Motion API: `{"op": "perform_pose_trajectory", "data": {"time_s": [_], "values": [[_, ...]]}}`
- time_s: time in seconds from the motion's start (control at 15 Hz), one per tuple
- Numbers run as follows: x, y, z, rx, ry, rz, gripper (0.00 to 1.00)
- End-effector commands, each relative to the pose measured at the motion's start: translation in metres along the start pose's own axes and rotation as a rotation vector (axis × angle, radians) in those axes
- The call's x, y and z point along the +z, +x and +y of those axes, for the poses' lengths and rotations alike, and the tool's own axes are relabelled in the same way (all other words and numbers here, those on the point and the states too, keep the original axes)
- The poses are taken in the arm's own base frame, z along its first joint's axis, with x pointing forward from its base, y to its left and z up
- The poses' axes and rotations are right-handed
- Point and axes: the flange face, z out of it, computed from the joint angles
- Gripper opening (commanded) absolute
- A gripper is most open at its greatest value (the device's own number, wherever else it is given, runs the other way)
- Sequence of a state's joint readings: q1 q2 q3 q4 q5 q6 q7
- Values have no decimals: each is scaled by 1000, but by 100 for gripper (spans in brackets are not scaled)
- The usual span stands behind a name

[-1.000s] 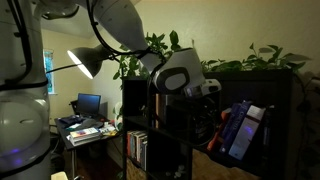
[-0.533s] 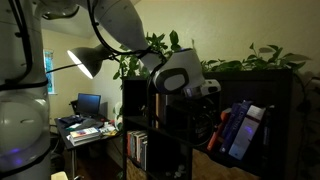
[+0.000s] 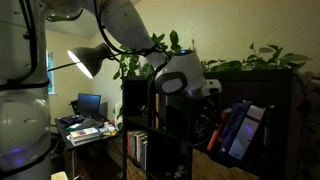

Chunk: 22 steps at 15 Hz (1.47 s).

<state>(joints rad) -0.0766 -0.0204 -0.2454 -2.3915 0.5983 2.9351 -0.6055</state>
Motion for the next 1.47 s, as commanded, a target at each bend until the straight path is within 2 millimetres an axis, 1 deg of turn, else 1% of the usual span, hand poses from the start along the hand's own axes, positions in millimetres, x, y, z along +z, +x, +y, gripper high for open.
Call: {"op": "perform_pose_trajectory", "data": {"time_s": [0.0,0.2,0.53,0.73,0.8,0.87,0.93,1.07,1.13,1.27,1.4], "values": [[12,13,5,-1,-1,36,100],[24,21,11,3,1,45,100],[46,35,15,16,11,59,100],[55,41,19,27,14,69,100],[58,42,20,30,13,73,97],[60,42,22,34,12,73,82],[61,43,23,38,12,75,73],[63,43,28,44,12,76,63],[63,43,29,47,12,77,55],[62,43,31,48,20,77,43],[59,45,23,44,41,84,31]]}}
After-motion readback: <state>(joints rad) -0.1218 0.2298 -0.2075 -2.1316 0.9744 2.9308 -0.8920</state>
